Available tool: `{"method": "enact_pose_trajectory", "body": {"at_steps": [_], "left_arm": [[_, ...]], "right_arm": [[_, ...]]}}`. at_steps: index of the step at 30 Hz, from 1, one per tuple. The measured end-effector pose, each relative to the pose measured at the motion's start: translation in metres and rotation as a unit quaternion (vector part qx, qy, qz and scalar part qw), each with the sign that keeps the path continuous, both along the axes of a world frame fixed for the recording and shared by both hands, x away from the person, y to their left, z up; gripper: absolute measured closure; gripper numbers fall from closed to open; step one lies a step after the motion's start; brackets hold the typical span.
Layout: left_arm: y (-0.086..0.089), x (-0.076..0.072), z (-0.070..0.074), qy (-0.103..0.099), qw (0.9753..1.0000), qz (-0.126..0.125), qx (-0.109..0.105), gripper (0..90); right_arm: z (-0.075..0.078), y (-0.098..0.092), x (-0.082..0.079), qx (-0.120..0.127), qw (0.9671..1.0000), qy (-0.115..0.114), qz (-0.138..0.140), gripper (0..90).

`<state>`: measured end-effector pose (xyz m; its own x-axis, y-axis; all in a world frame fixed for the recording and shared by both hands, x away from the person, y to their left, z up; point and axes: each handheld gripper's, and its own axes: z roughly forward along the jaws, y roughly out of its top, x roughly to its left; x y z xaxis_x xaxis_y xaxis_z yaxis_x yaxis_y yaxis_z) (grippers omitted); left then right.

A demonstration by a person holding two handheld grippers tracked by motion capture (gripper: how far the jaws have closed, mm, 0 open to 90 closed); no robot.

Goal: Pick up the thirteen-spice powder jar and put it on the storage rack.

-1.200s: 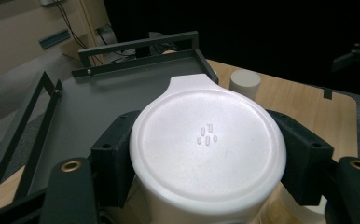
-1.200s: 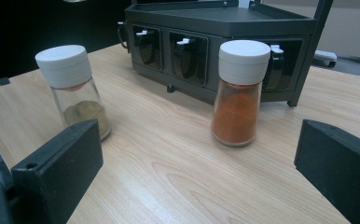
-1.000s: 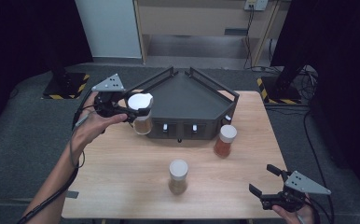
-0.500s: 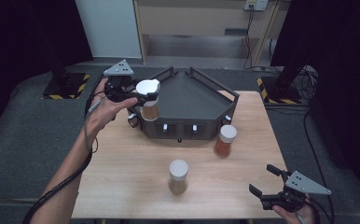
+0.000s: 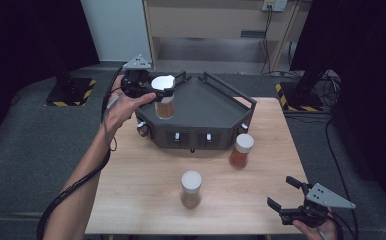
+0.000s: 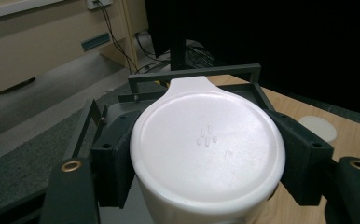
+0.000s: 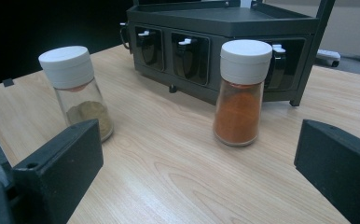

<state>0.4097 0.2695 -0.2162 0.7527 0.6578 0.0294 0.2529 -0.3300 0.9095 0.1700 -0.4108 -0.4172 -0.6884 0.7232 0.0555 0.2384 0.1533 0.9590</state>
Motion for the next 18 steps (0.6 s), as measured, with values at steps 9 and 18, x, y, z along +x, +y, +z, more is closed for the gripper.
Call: {"method": "enact_pose_trajectory", "body": {"at_steps": [9,18], "left_arm": [[-0.002,0.015,-0.009,0.008,0.9998,0.019,-0.006,29.4],[-0.003,0.026,-0.024,0.016,0.9992,0.036,-0.006,29.4]], "right_arm": [[-0.001,-0.001,0.001,0.003,1.0,0.002,-0.001,1.9],[-0.002,-0.002,0.003,0.006,1.0,0.006,-0.001,1.9]]}}
